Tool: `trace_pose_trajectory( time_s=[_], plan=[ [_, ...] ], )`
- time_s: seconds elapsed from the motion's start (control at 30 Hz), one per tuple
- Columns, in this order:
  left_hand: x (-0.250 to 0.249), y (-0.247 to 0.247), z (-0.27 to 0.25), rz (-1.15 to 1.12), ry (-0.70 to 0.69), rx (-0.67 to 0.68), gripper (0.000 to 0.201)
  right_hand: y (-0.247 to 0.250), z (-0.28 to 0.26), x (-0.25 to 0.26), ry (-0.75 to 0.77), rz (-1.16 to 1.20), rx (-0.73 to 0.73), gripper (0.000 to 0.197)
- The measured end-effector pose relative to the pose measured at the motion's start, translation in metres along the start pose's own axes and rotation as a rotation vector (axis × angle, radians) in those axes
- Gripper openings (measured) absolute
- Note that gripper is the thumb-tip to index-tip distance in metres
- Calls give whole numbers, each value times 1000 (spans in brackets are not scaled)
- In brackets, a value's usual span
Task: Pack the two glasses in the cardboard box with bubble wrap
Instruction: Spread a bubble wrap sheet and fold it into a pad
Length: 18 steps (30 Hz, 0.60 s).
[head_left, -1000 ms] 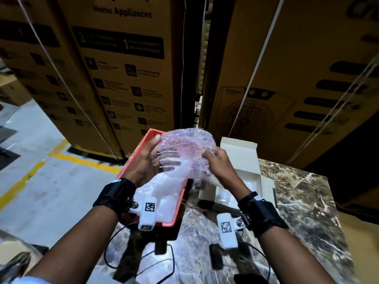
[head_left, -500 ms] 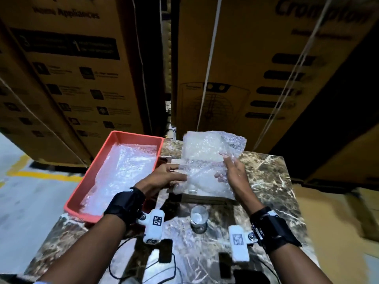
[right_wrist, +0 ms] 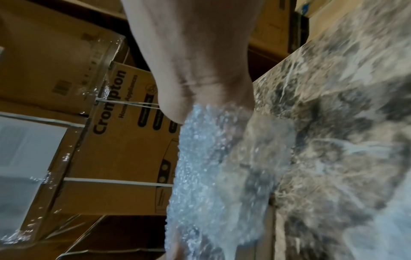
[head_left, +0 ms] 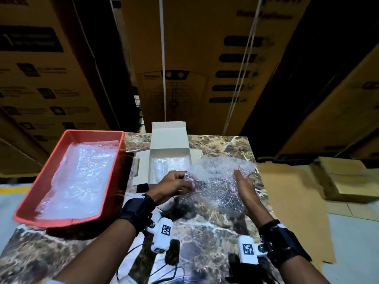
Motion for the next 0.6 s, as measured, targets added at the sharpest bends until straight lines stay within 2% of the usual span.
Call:
trace_pose_trajectory(
  time_s=[0.13, 0.17, 0.23, 0.37, 0.47, 0.6],
  plan=[
    [25, -20, 14, 79, 25, -111, 13, 24, -1, -22, -25, -59, 60, 129],
    [32, -24, 16, 94, 25, -134, 15, 29, -1, -27, -60, -63, 84, 128],
    [43, -33, 19, 124, 15, -176, 14, 40, -1, -41, -104, -87, 108, 113],
    [68, -47, 22, 239, 49, -252, 40, 59, 7, -68, -111, -232, 32, 108],
    [87, -53, 20, 378, 103, -201, 52, 66, 2, -82, -96, -347, 48, 108],
    [107, -56, 13, 559, 136, -97, 76, 73, 2, -96, -56, -615, 22, 90]
  ],
)
Point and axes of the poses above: each hand's wrist, its own z-axis towards the middle knuckle, its own y-axis out of the back of the hand, x = y × z, the point moved 3 cm from there along z, towards the middle knuckle, and after that the axes turned 1 degree about z, right-handed, at the moved point
